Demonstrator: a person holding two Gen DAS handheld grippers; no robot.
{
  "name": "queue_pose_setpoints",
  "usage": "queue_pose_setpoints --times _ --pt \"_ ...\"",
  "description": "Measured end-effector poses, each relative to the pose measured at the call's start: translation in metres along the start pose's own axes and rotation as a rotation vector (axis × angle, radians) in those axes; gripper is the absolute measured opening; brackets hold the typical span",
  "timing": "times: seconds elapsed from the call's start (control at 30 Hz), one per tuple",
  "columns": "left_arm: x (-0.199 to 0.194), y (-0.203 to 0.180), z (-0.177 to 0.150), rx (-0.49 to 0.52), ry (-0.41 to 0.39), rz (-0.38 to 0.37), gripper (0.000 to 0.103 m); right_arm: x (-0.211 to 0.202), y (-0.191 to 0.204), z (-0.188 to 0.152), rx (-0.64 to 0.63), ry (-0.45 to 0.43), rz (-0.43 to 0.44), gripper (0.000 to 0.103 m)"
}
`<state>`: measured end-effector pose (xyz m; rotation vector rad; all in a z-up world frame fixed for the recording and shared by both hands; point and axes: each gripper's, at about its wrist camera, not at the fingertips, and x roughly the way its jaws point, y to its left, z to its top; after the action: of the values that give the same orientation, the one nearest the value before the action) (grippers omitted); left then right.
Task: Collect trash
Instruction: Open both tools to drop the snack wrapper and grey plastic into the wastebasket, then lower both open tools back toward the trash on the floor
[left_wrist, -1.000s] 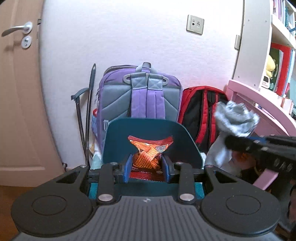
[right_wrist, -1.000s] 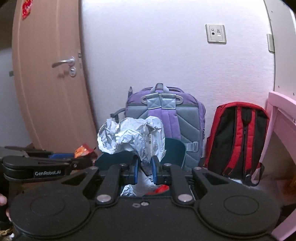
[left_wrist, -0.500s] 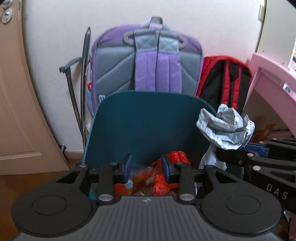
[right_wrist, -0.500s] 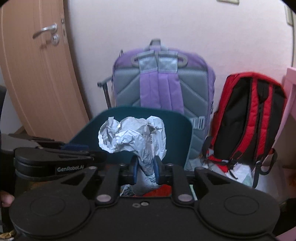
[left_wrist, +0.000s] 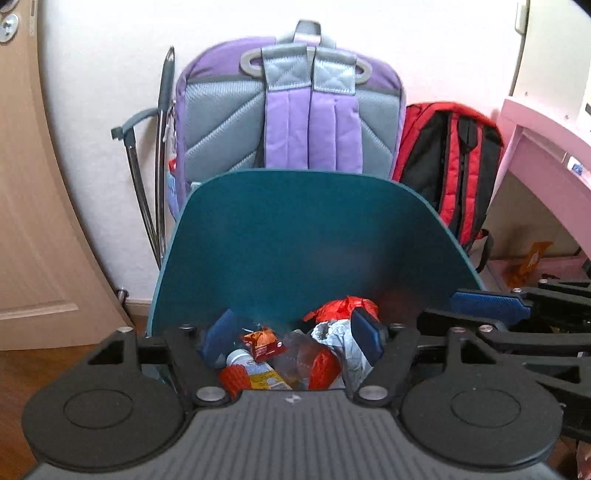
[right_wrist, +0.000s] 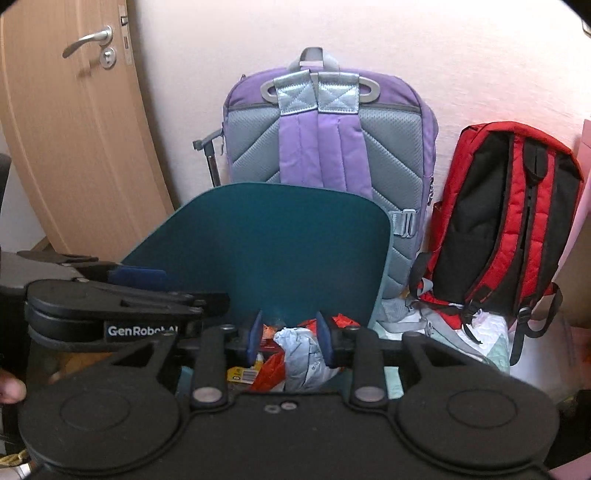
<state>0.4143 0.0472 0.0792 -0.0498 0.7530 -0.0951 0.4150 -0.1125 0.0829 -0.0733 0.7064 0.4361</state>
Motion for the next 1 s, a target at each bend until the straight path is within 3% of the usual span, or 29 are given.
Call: queue_pose_setpoints --times 0.6,1.0 --pt "-0.106 -0.024 -0.031 0.041 -0.049 -0.021 0.070 -0.106 0.020 -0.020 -0.029 -0.072 0.033 0.044" --pt "-0.153 -0.045 -0.097 0.129 -0.021 -0.073 0.081 -0.147 0.022 -0.077 -0.046 -0.041 0.096 0.049"
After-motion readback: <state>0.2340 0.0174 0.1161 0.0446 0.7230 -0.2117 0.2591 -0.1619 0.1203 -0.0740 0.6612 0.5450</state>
